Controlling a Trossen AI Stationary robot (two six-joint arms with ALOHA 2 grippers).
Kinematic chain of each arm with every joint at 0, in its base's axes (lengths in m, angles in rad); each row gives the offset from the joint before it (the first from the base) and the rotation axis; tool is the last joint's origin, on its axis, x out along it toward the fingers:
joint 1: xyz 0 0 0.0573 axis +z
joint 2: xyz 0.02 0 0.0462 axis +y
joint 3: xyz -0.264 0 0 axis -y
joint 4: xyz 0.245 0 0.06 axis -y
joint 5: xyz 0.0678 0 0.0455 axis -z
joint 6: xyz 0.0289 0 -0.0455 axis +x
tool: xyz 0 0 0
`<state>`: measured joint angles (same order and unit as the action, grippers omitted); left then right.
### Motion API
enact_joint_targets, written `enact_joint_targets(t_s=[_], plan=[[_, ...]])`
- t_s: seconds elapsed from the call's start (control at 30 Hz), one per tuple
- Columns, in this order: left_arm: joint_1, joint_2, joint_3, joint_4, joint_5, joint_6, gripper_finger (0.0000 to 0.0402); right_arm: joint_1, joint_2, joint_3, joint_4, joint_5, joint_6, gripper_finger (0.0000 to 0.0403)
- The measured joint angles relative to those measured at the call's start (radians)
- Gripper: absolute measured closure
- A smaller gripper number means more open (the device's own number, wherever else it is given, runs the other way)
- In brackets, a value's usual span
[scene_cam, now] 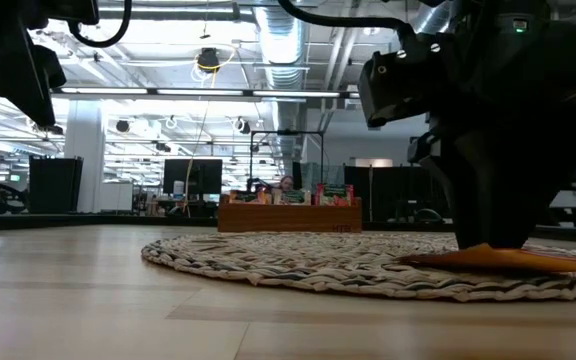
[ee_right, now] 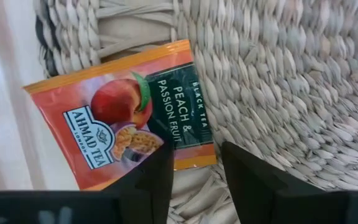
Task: Pick & Place Tea
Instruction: Put the orange tea bag into the left section of the brown wooden organizer
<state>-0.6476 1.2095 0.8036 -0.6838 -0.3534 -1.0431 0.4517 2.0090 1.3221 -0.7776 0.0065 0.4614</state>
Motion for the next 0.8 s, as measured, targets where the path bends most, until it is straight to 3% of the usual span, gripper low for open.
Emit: enact_joint_targets(t_s=[0.8], plan=[[0.000, 0.000, 0.000, 0.000, -0.011, 0.004, 0.0225, 0.000, 0.007, 0.018, -0.009, 0.026, 0.010, 0.0370]])
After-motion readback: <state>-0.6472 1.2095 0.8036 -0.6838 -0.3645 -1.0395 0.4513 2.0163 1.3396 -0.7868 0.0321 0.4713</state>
